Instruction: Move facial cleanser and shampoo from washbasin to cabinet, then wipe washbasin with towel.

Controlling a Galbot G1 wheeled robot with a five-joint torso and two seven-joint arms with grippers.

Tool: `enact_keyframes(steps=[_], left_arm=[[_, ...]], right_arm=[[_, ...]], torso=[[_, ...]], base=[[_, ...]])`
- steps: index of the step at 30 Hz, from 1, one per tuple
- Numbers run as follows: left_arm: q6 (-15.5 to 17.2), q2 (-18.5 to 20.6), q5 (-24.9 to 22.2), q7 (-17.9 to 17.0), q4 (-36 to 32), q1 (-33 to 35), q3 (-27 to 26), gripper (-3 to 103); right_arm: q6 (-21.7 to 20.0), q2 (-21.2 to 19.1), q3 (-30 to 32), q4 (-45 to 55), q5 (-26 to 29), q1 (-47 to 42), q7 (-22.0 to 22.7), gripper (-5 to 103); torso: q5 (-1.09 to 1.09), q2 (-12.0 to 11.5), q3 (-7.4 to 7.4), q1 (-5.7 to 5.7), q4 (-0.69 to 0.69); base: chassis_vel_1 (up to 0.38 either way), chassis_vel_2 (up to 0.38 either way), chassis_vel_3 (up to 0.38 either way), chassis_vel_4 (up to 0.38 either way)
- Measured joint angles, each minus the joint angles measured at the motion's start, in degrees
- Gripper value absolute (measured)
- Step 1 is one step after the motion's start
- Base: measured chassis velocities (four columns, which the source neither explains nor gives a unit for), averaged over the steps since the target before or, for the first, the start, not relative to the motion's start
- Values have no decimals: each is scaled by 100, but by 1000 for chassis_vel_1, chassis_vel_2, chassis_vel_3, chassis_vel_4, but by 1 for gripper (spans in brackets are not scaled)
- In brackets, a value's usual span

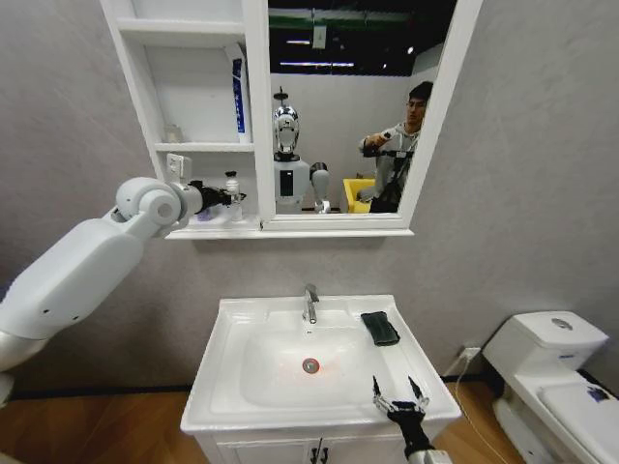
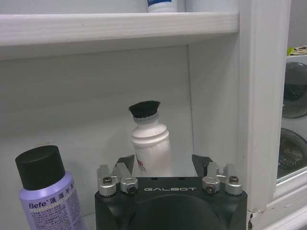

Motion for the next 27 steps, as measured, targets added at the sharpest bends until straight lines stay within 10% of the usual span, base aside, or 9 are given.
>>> enact_keyframes(steps=[10, 20, 27], left_arm=[[-4, 212, -135, -37, -220, 95, -137, 99], [-5, 460, -301, -194, -650, 401, -495, 100], [-94, 1267, -733, 29, -1931, 1681, -1866, 100]], right_arm=[[1, 24, -49, -17, -18, 23, 0, 100], [-19, 26, -58, 43, -65, -2, 0, 100], [-28, 42, -73, 97, -130, -61, 1, 100]], torso=[[0, 0, 0, 0, 2], [0, 0, 0, 0, 0], [-1, 0, -1, -1, 2]], base=[[0, 0, 0, 0], [0, 0, 0, 0], [0, 0, 0, 0]])
